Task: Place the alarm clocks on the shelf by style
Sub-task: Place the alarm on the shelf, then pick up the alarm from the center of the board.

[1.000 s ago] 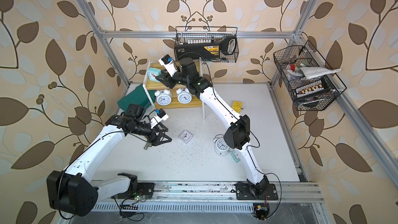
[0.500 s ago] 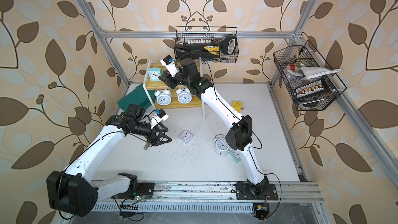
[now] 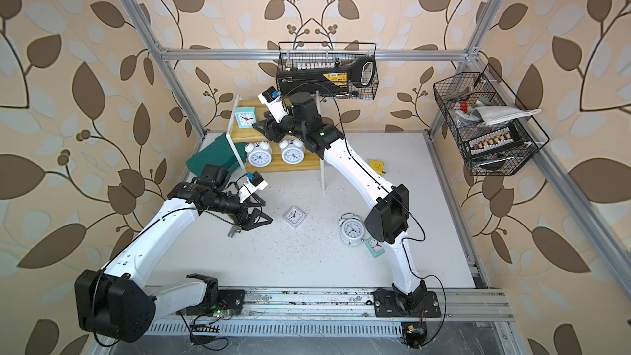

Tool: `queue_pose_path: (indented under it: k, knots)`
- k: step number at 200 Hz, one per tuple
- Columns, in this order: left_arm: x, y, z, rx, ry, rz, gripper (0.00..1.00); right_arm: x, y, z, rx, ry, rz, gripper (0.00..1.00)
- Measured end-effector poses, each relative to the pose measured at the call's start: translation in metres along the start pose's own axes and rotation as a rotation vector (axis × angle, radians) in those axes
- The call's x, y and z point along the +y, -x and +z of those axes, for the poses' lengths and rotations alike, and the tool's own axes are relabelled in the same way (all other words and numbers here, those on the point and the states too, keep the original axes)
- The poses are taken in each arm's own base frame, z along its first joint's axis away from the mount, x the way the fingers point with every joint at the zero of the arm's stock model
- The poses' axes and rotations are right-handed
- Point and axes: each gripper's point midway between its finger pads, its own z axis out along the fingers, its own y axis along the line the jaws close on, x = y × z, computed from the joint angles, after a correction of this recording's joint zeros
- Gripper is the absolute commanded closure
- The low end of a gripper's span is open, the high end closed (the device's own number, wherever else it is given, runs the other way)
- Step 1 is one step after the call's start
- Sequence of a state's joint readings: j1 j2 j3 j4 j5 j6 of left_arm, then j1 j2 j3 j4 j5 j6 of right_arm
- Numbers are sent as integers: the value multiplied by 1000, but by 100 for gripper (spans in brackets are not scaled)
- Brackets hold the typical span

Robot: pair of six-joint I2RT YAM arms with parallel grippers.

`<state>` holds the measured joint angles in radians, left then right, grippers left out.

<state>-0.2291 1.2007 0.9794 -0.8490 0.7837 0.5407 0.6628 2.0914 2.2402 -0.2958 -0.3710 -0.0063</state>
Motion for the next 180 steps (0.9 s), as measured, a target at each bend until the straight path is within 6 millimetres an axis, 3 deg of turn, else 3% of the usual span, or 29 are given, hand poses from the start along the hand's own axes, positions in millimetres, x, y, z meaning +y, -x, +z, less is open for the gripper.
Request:
queue_pose_path:
  k: [49,73,141,180]
  knots:
    - [8,-7,19,65,2,12,3,24,13,-55,-4,3,18,20]
    - [8,-11,34,118,5,41,3,32,8,-79,8,-2,43,4]
    - [30,-24,81,254,115,5,3,36,-55,-125,127,-85,102,1]
    - [45,-34,104,326,204,-3,3,32,-77,-152,145,-161,144,1]
